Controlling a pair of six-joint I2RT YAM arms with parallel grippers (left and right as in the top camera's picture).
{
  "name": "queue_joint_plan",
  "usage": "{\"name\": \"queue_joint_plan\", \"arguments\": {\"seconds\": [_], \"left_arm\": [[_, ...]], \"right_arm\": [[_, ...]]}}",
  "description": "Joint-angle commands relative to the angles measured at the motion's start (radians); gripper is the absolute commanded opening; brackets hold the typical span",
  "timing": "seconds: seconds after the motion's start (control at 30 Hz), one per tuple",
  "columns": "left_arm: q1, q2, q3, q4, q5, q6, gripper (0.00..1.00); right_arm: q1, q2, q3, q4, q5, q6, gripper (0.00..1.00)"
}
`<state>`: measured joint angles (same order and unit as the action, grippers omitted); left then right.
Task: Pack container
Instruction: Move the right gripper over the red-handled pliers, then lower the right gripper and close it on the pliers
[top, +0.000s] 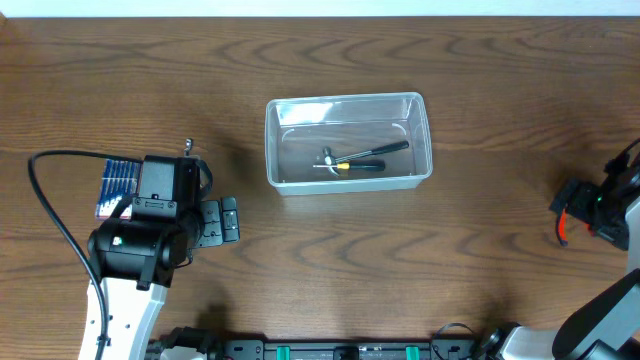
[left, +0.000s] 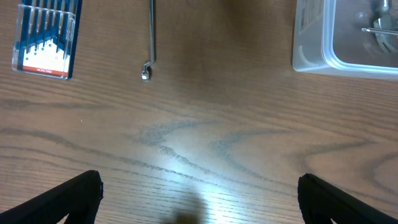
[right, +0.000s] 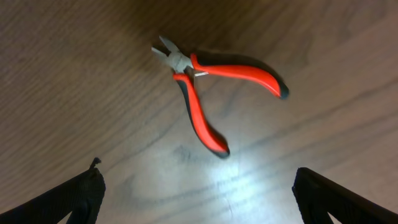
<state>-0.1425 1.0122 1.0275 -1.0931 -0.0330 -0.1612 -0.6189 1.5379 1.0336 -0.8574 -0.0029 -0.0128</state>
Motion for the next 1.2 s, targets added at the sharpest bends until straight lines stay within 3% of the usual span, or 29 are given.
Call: {"name": "queue_joint_plan", "arguments": {"seconds": [0.0,0.3,1.17], "left_arm": [[-0.005,-0.002,0.019,-0.002,-0.002,-0.015,0.98],[-0.005,-0.002,0.019,-0.002,-0.002,-0.015,0.98],[-0.005,-0.002,0.019,-0.002,-0.002,-0.016,0.98]], "right_arm": [[0.001,0.000,-0.051,0.053,-0.035,-0.018,0.97],[0.030,0.021,-0.101,0.172,-0.058,-0.018,0.96],[0.045,0.232,-0.101,0.308,-0.126,-0.020,0.93]]}}
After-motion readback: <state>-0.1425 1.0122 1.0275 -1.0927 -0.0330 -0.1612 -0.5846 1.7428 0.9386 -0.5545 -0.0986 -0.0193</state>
